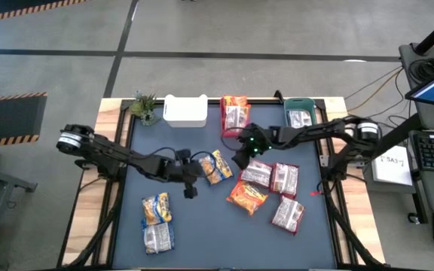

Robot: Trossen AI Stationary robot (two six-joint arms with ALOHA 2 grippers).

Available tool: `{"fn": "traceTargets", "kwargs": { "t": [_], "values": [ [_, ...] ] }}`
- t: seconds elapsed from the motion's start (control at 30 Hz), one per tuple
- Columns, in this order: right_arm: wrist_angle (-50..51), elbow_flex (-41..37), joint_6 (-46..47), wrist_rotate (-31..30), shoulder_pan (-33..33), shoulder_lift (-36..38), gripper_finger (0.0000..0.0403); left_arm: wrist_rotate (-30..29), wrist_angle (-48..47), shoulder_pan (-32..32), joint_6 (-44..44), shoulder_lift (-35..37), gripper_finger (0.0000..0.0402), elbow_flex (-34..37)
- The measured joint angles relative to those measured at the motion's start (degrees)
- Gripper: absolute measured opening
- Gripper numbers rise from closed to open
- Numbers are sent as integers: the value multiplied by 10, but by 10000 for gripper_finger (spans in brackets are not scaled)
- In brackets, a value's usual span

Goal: Sort Maruchan noodles
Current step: Put the top blue noodle pack into the green bin

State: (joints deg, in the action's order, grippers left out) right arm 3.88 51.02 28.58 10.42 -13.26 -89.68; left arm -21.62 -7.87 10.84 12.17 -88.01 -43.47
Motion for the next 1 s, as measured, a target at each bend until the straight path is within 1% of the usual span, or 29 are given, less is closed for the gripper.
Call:
{"fn": "traceTargets", "kwargs": {
  "t": [0.1,0.2,0.37,0.53,0.6,0.73,0.83,1.0],
  "values": [
    [0,19,0,1,0,-23,199,1,109,-9,-37,0,0,38],
    [2,35,1,4,0,-42,199,1,206,-19,-54,0,0,78],
    [4,50,-2,11,0,-55,199,1,326,-36,-54,-5,0,138],
    [4,62,-22,14,0,-57,199,1,423,-57,-53,-38,0,159],
    [6,66,-22,16,0,-57,199,0,438,-63,-53,-58,0,157],
    [5,71,-15,16,0,-56,199,1,437,-61,-49,-93,0,150],
    [7,70,6,23,0,-56,201,1,439,-62,-30,-105,0,151],
    [19,71,26,51,0,-56,230,1,432,-62,-27,-103,0,150]
  ]
}}
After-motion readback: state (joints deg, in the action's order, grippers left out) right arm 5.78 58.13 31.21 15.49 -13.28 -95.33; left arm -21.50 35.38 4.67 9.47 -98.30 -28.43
